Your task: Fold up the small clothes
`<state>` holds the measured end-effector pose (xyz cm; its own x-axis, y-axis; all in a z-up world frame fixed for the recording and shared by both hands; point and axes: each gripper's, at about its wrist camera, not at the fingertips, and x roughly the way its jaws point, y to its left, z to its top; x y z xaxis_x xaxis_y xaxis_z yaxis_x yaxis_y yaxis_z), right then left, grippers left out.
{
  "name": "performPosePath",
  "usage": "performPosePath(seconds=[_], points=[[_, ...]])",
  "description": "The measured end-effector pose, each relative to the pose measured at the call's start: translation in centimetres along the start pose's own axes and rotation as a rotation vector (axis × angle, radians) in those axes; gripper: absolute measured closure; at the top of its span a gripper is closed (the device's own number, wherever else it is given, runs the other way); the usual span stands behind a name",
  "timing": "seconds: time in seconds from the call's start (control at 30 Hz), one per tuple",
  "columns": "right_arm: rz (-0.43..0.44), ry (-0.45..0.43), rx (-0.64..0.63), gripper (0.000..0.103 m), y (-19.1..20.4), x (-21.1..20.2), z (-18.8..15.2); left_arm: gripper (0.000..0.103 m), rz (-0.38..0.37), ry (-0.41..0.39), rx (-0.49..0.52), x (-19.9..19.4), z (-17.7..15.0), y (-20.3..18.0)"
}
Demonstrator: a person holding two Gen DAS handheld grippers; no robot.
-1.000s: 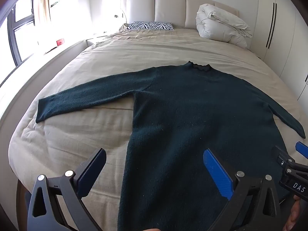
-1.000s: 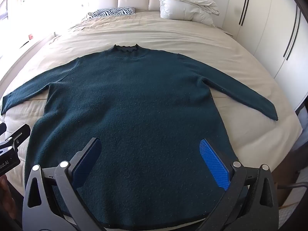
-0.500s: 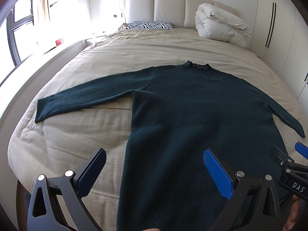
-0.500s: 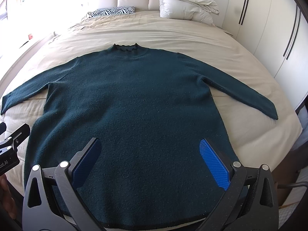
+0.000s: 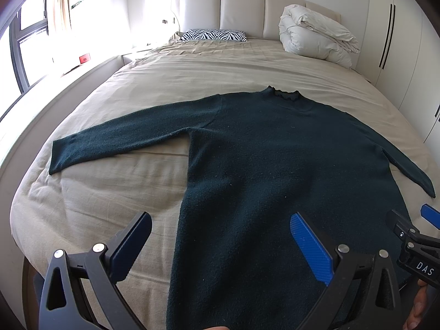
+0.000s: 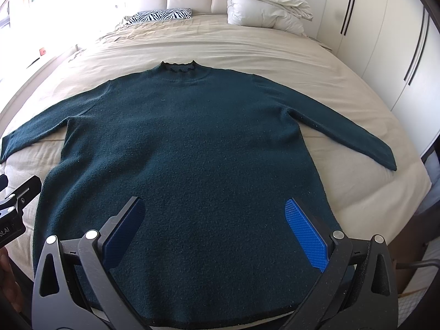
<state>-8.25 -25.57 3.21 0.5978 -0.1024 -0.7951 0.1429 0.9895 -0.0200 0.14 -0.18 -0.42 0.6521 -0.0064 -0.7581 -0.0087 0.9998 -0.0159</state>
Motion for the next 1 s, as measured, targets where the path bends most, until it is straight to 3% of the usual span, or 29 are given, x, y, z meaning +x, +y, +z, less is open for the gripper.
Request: performPosePath(seconds=[1.0], points=[[-0.003,0.001,0.005,0.000,-0.10,0.08,-0.01,0.000,-0.003,0.003,-0.002,0.33,-0.26,-0.03]])
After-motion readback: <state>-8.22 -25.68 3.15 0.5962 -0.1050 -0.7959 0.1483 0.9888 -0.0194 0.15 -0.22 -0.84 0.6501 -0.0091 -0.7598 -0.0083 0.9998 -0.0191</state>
